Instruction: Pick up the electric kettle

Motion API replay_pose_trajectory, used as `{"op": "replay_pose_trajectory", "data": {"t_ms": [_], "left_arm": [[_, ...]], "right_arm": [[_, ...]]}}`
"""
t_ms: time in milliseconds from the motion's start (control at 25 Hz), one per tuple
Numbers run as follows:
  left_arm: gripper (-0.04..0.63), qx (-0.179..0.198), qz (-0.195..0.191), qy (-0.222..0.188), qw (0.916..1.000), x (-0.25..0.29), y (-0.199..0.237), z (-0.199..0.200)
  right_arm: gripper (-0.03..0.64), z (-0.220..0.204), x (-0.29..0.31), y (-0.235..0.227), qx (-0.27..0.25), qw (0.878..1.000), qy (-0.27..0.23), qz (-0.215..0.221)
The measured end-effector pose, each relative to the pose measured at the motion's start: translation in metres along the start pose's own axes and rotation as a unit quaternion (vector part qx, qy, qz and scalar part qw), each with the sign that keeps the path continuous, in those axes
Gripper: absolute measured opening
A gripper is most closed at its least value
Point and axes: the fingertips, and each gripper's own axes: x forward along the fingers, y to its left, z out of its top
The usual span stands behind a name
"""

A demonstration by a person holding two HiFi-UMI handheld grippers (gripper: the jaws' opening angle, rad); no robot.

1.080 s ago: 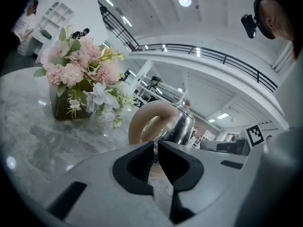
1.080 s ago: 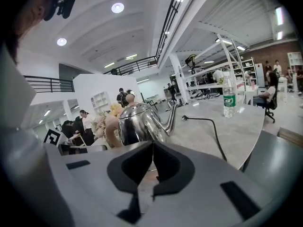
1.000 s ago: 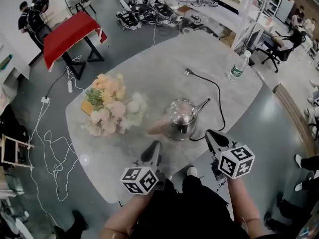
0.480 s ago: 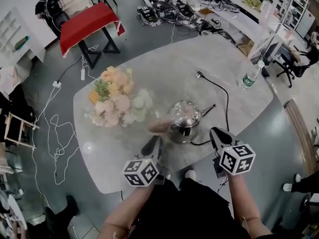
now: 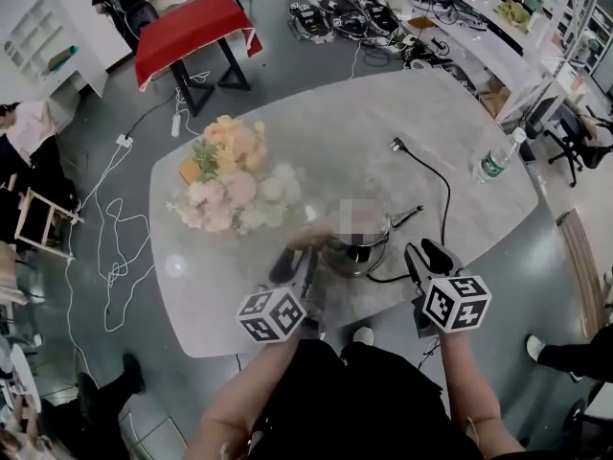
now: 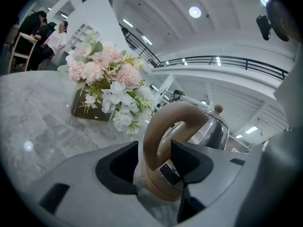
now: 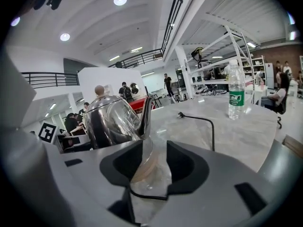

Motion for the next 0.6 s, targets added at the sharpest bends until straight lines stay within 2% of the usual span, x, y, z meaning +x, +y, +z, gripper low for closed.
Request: {"op": "replay_pose_trajectory", "data": {"t_ms": [40,160,280,440,600], "left_arm": [[0.19,-0.002,0.002,-0.005,1.0,0.003,0.001,0.002],[0.195,-0.009,0.011,-0.029,0.9995,0.007,0.004,0.01],[0.195,0.002,0.026,-0.047,0.9986,0.011,0.008,0.016],[0.193,-0.009,0.034,-0.062,0.9975,0.018,0.01,0.018],[0.193,-0.001,0.037,-0.067,0.9971,0.025,0.013,0.023]], "right_arm": [[0.129,0.001,0.002,0.0,0.0,1.0,0.001,0.004],[0.13,0.003,0.006,0.001,-0.002,1.0,-0.001,0.013],[0.13,0.005,0.01,0.001,-0.006,1.0,-0.001,0.017],[0.13,0.008,0.015,0.0,-0.004,1.0,-0.008,0.02],[0.13,0.011,0.021,0.003,-0.003,1.0,-0.013,0.027]]}}
